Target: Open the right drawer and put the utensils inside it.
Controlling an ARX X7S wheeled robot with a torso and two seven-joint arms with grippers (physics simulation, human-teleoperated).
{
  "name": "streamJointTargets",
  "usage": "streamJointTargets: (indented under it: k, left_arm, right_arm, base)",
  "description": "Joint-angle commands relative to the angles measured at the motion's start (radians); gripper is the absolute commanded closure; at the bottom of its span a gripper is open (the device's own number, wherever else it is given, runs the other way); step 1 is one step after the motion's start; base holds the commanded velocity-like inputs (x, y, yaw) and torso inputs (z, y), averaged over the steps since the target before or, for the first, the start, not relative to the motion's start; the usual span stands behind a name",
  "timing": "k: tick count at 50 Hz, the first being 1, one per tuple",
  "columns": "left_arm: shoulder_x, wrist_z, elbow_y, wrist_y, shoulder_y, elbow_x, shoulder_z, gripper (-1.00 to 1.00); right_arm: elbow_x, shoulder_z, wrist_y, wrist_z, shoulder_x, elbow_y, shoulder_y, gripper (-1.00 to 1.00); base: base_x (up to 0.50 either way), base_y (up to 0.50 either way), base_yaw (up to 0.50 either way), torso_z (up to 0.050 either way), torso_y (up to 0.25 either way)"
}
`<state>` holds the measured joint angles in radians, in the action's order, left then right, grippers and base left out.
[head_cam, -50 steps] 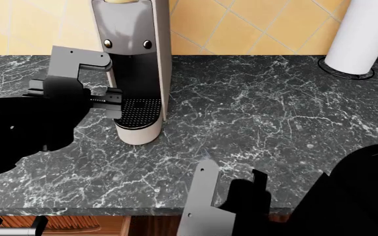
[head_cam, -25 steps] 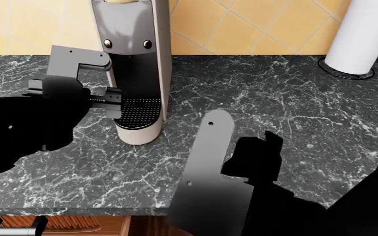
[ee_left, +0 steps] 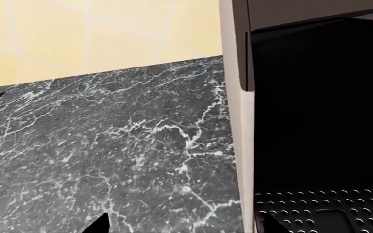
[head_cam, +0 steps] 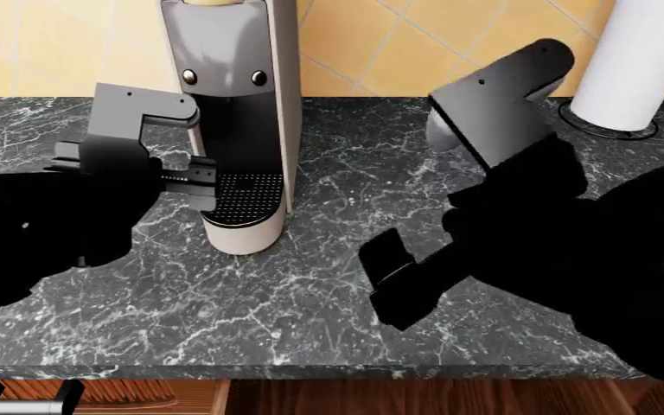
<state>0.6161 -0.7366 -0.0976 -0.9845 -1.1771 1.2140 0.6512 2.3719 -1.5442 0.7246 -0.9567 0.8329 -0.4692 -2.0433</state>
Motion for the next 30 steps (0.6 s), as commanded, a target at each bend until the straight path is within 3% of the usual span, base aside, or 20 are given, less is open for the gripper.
streamJointTargets:
  k: [1,19,30]
  left_arm:
    - [-0.003,0.001,-0.002,0.001,0.000,-0.001,0.003,-1.00]
    - [-0.006,0.017,-0.021,0.020,0.012,-0.018,0.014,-1.00]
    - [-0.005,0.021,-0.027,0.022,0.011,-0.016,0.012,-1.00]
  right_arm:
    - [-0.046,-0.006,-0.190,-0.032,-0.023,0.169,0.135,-1.00]
    - [-0.063,-0.028,-0.247,0.002,-0.151,0.296,0.220,-1.00]
    - [-0.057,-0.038,-0.243,-0.018,-0.158,0.293,0.229,-1.00]
  base:
    - [0.00,0.00,0.00,0.000,0.000]
    - [0.00,0.00,0.00,0.000,0.000]
    - [0.00,0.00,0.00,0.000,0.000]
